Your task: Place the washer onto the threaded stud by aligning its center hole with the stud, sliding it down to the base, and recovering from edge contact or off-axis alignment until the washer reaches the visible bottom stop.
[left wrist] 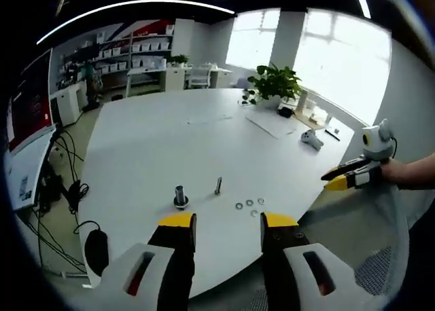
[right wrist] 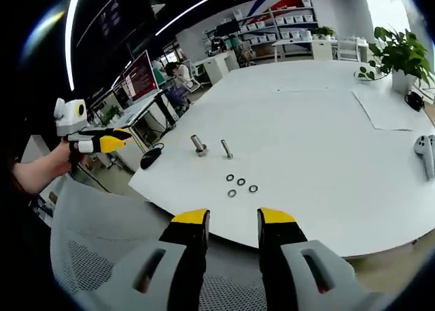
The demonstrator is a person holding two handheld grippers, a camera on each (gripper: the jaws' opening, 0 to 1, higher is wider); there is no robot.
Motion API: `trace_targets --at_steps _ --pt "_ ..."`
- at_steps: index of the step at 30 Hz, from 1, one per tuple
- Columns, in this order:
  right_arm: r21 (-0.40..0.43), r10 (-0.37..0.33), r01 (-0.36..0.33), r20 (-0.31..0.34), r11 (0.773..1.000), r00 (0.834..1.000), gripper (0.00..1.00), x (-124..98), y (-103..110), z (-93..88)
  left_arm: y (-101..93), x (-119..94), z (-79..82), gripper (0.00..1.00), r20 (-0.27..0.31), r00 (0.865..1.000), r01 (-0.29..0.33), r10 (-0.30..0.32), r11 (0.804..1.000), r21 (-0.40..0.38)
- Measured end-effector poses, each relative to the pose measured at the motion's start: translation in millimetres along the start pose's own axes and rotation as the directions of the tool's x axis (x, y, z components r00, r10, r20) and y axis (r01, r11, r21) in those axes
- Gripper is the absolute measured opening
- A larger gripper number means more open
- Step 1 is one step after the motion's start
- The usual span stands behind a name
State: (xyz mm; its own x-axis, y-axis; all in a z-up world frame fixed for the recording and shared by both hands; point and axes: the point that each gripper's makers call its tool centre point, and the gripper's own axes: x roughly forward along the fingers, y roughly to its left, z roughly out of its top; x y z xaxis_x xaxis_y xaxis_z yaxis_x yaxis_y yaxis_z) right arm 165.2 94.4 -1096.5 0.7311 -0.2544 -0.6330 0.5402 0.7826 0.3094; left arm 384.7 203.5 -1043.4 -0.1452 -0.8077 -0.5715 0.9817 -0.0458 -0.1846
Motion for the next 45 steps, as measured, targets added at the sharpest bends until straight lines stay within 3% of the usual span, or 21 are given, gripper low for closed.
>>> trace_targets --at_steps 3,11,16,21,25,28,36,41,45 --pt "-0.015 -0.018 0.018 0.017 1.000 1.000 0.31 -0.1 -2.6 3.6 -7.6 -3.8 -1.9 0.40 0.026 0.999 0.036 -0.034 0.995 -0.096" --pt "0.000 -0.040 0.040 -0.025 0.999 0.999 0.31 1.9 -8.0 -4.2 -8.2 -7.7 -11.7 0.41 0.043 0.997 0.061 -0.058 0.996 -0.071" --pt "0.039 -0.074 0.075 -0.030 0.996 0.997 0.31 1.3 -12.1 -5.9 -7.5 -14.6 -10.5 0.44 0.055 0.996 0.082 -0.076 0.990 -0.117" --pt "0.007 -0.069 0.069 -0.071 0.998 0.995 0.31 2.6 -9.2 -12.6 -15.8 -15.2 -23.1 0.41 0.018 0.996 0.084 -0.084 0.996 -0.020" --pt "-0.002 -0.082 0.082 -0.089 0.997 0.993 0.31 1.2 -13.0 -14.5 -22.7 -15.3 -32.9 0.40 0.011 0.992 0.124 -0.123 0.991 -0.054" --pt "0.004 -0.086 0.087 -0.090 0.996 0.992 0.31 -0.8 -18.6 -14.2 -24.6 -15.0 -39.5 0.41 0.006 0.992 0.127 -0.127 0.992 -0.029" --pt "0.010 -0.091 0.092 -0.102 0.996 0.991 0.31 3.0 -11.2 -17.0 -28.8 -14.8 -44.4 0.39 0.004 0.991 0.136 -0.136 0.991 0.004" --pt "-0.004 -0.083 0.083 -0.120 0.997 0.989 0.31 3.7 -8.8 -18.7 -26.0 -14.9 -40.5 0.37 0.034 0.992 0.124 -0.124 0.992 0.019" --pt "-0.015 -0.069 0.068 -0.150 0.998 0.986 0.31 4.0 -14.3 -24.8 -34.9 -11.3 -53.1 0.37 -0.026 0.987 0.158 -0.157 0.987 0.034"
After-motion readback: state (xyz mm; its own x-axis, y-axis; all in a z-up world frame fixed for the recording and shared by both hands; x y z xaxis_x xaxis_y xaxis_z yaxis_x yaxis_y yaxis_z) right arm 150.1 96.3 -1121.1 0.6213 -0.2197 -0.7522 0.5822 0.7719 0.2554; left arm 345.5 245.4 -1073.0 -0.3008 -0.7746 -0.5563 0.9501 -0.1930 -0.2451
